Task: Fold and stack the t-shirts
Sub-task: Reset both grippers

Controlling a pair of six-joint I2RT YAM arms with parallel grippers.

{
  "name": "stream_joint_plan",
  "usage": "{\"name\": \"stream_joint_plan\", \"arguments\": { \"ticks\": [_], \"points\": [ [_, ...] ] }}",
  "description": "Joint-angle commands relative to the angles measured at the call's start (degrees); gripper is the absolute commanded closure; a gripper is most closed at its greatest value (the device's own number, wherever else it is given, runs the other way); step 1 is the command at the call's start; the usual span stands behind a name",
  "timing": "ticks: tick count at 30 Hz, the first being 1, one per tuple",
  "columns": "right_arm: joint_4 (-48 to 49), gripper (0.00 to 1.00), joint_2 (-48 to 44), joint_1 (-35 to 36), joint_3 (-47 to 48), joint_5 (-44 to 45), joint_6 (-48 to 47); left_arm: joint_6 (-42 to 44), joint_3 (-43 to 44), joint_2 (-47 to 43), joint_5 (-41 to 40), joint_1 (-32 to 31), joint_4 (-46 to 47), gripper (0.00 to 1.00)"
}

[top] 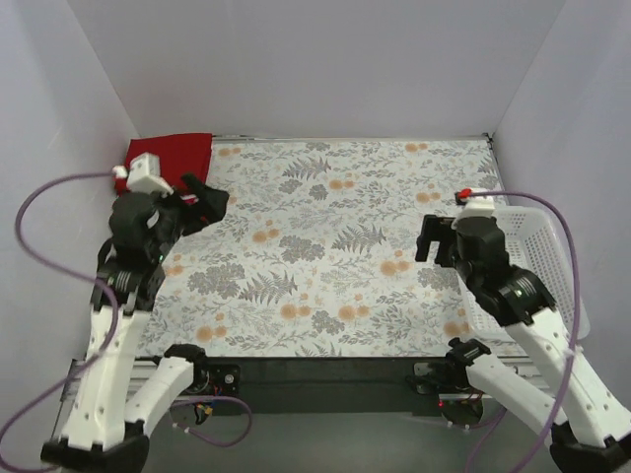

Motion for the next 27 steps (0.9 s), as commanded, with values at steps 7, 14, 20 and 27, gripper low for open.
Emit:
{"name": "stream_joint_plan", "arguments": {
  "ticks": [7, 14, 20, 27],
  "points": [
    [-2.2, 0.02, -24.2, -0.2, -4.2, 6.6, -1.4, -8.6, -4.7, -32.3, -32.8, -1.0, -21.3, 0.06],
    [-0.9, 0.02, -35.8, -0.2, -5.8, 8.2, -2.7, -6.4, -11.2, -46.3, -35.1, -1.1, -17.3, 0.06],
    [-0.2, 0.02, -37.4, -0.2, -5.9, 6.7, -2.5, -6.0, -15.0, -49.4, -34.9, -1.1, -12.6, 0.05],
    [0.3, 0.02, -35.7, -0.2, -4.4, 6.3, -1.5, -7.9, -18.0, -50.5, -34.0, -1.1, -10.0, 0.03]
  ]
}}
